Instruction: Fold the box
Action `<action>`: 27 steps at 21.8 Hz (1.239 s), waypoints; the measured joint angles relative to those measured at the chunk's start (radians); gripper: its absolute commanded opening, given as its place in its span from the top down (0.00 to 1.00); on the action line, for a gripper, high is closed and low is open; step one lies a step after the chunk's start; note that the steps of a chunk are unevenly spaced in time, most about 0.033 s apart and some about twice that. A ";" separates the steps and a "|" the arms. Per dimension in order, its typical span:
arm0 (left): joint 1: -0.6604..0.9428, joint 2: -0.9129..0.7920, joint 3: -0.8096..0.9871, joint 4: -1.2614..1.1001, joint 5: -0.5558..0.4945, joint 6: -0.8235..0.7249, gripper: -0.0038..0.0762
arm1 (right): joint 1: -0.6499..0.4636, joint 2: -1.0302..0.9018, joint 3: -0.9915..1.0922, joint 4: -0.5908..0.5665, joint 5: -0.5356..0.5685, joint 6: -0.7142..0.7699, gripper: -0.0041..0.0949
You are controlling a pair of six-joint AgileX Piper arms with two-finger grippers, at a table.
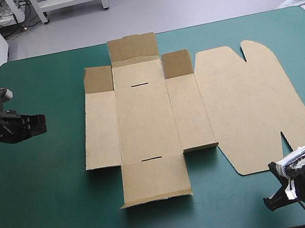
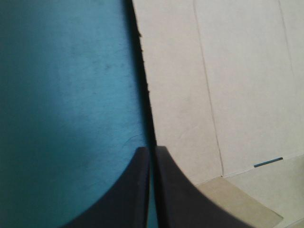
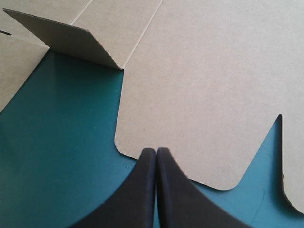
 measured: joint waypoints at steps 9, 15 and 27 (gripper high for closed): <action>0.045 0.136 0.001 -0.030 -0.001 0.000 0.21 | 0.000 0.000 0.007 -0.001 -0.009 0.000 0.98; 0.033 0.244 0.070 -0.061 -0.016 0.036 0.21 | 0.000 0.000 0.011 -0.001 -0.016 0.000 0.98; -0.091 0.324 0.223 -0.295 -0.035 0.229 0.22 | 0.000 0.000 0.013 -0.001 -0.020 0.000 0.98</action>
